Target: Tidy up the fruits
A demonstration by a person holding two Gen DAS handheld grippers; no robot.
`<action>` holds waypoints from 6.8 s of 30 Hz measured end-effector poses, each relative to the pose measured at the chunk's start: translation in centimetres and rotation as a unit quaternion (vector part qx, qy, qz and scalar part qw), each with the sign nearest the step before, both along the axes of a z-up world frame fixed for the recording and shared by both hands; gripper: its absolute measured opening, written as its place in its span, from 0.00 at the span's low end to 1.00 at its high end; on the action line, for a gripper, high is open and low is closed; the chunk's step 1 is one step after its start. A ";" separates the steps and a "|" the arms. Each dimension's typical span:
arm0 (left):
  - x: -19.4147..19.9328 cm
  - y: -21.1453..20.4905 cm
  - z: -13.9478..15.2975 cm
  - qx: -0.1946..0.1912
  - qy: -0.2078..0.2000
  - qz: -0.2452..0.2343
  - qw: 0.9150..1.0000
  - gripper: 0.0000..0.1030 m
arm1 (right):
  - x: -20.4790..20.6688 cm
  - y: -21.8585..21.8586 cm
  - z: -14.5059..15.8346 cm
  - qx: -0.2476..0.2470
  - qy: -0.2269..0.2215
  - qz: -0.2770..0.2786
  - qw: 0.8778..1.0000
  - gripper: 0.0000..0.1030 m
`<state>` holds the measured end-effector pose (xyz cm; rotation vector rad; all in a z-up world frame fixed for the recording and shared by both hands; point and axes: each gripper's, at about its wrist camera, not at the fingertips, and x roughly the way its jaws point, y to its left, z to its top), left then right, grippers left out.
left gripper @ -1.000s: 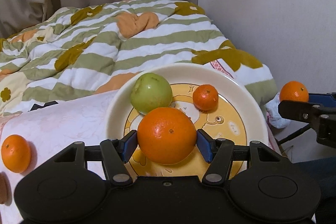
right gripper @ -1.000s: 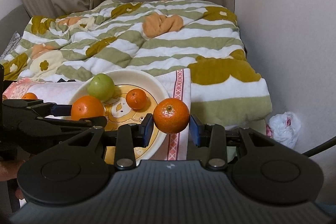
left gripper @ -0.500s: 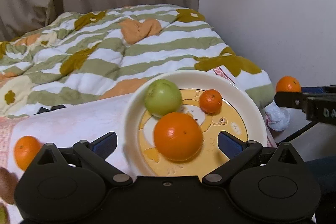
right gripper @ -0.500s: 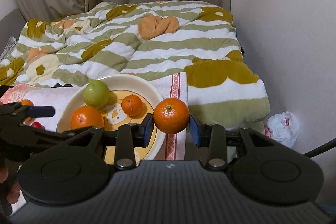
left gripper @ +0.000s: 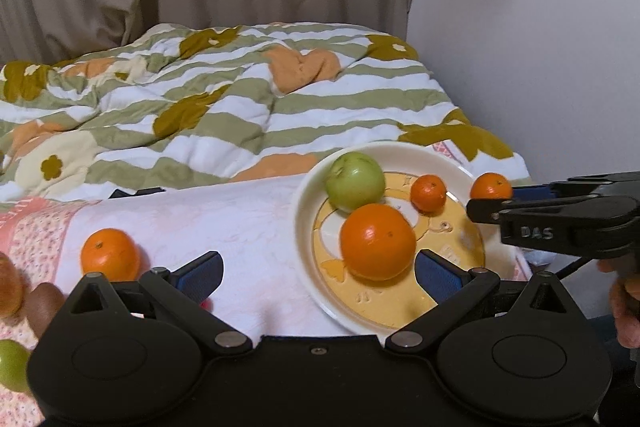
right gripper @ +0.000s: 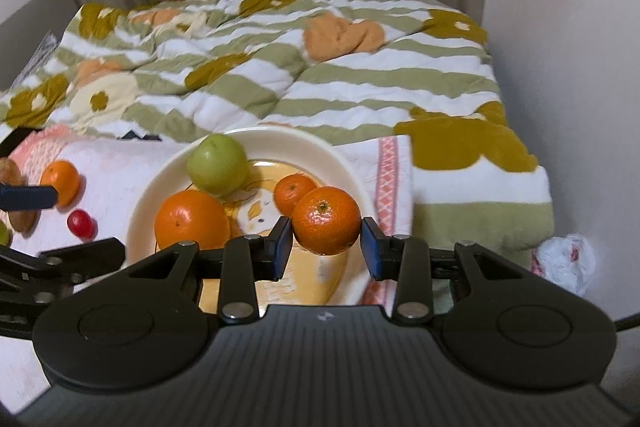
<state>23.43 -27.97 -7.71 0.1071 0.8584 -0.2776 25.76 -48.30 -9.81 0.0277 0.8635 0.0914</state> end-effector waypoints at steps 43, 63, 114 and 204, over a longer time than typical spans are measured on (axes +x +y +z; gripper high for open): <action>-9.8 6.3 5.1 -0.004 -0.068 0.105 0.992 1.00 | -8.0 4.1 4.6 -0.020 -0.057 0.065 0.996 1.00; -14.0 23.5 7.6 0.017 -0.104 0.086 0.991 1.00 | -15.1 17.2 10.0 0.001 -0.071 -0.011 0.997 1.00; -1.6 30.1 -5.2 -0.012 0.063 -0.037 0.997 0.57 | -7.7 29.0 -4.0 -0.012 0.042 -0.107 0.993 0.88; -2.7 -2.6 0.6 -0.021 0.027 -0.088 0.996 0.57 | -8.7 -0.7 4.0 0.013 -0.019 -0.077 0.997 0.44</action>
